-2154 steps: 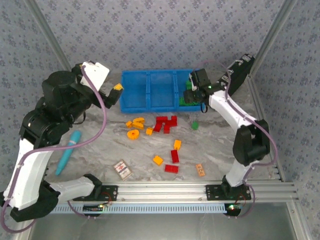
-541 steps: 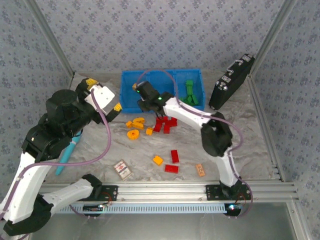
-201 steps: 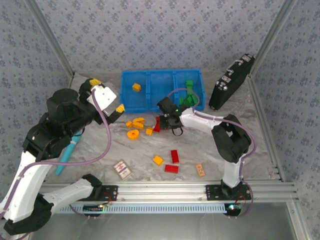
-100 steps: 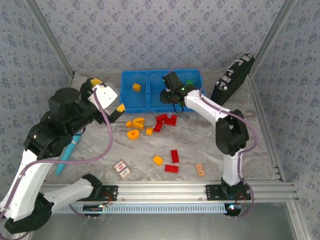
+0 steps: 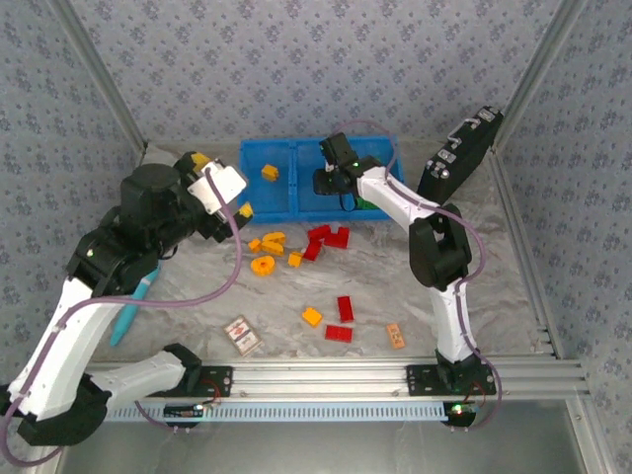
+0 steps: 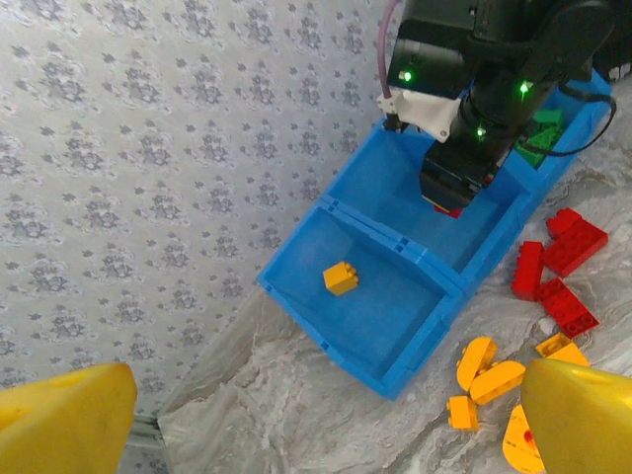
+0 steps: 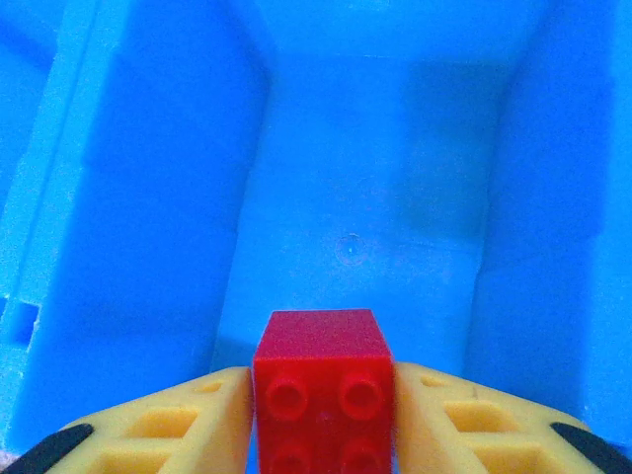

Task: Sort the legos into containers by color
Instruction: Place the lego in the container, then pick up the lego from the bottom-center of the table.

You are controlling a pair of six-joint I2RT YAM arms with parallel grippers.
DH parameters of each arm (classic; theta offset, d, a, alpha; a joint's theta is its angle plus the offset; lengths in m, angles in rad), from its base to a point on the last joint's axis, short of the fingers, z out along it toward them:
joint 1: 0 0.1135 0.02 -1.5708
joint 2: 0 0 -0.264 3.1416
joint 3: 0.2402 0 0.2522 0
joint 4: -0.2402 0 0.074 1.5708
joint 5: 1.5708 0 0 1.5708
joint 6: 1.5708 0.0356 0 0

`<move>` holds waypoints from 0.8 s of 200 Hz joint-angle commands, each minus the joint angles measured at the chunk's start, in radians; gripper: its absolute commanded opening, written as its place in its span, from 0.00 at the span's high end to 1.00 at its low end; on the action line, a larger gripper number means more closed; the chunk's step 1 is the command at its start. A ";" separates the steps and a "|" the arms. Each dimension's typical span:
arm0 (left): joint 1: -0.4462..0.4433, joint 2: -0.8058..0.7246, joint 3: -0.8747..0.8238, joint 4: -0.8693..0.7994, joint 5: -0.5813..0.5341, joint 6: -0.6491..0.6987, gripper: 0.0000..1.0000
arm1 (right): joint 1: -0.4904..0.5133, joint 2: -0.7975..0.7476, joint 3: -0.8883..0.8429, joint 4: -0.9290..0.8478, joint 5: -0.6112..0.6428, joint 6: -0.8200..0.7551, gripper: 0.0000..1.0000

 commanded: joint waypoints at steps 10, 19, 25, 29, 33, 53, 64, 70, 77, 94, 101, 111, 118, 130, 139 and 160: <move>-0.006 0.006 0.006 -0.001 0.000 0.010 0.00 | 0.002 -0.148 -0.100 0.008 -0.005 -0.043 0.53; -0.007 0.008 0.012 -0.002 0.006 0.008 0.00 | 0.003 -0.188 -0.144 0.017 -0.003 -0.049 0.51; -0.007 0.009 0.017 -0.005 0.008 0.006 0.00 | 0.004 -0.213 -0.173 0.024 -0.004 -0.052 0.51; -0.007 0.011 0.020 -0.006 0.010 0.005 0.00 | 0.004 -0.230 -0.190 0.024 -0.005 -0.054 0.51; -0.007 0.012 0.021 -0.008 0.010 0.003 0.00 | 0.005 -0.247 -0.206 0.024 -0.007 -0.055 0.51; -0.007 0.019 0.033 -0.016 0.027 -0.007 0.00 | 0.020 -0.339 -0.295 0.014 0.003 -0.060 0.52; -0.007 0.019 0.034 -0.016 0.035 -0.011 0.00 | 0.036 -0.400 -0.354 -0.001 0.025 -0.057 0.52; -0.007 0.017 0.031 -0.016 0.038 -0.013 0.00 | 0.044 -0.432 -0.388 -0.013 0.037 -0.057 0.51; -0.007 0.016 0.026 -0.012 0.037 -0.013 0.00 | 0.054 -0.467 -0.423 -0.037 0.043 -0.057 0.50; -0.007 0.013 0.023 -0.014 0.037 -0.014 0.00 | 0.080 -0.548 -0.513 -0.087 0.093 -0.029 0.50; -0.007 0.012 0.025 -0.014 0.041 -0.018 0.00 | 0.091 -0.582 -0.557 -0.121 0.107 -0.010 0.50; -0.007 0.008 0.028 -0.016 0.050 -0.023 0.00 | 0.106 -0.633 -0.624 -0.132 0.110 0.028 0.49; -0.007 0.007 0.029 -0.016 0.058 -0.027 0.00 | 0.119 -0.669 -0.683 -0.123 0.099 0.055 0.47; -0.007 0.000 0.031 -0.017 0.071 -0.033 0.00 | 0.144 -0.732 -0.774 -0.097 0.082 0.107 0.46; -0.007 -0.003 0.030 -0.020 0.076 -0.036 0.00 | 0.166 -0.775 -0.837 -0.057 0.069 0.151 0.46; -0.007 -0.013 0.032 -0.025 0.088 -0.048 0.00 | 0.217 -0.850 -0.935 -0.026 0.086 0.242 0.47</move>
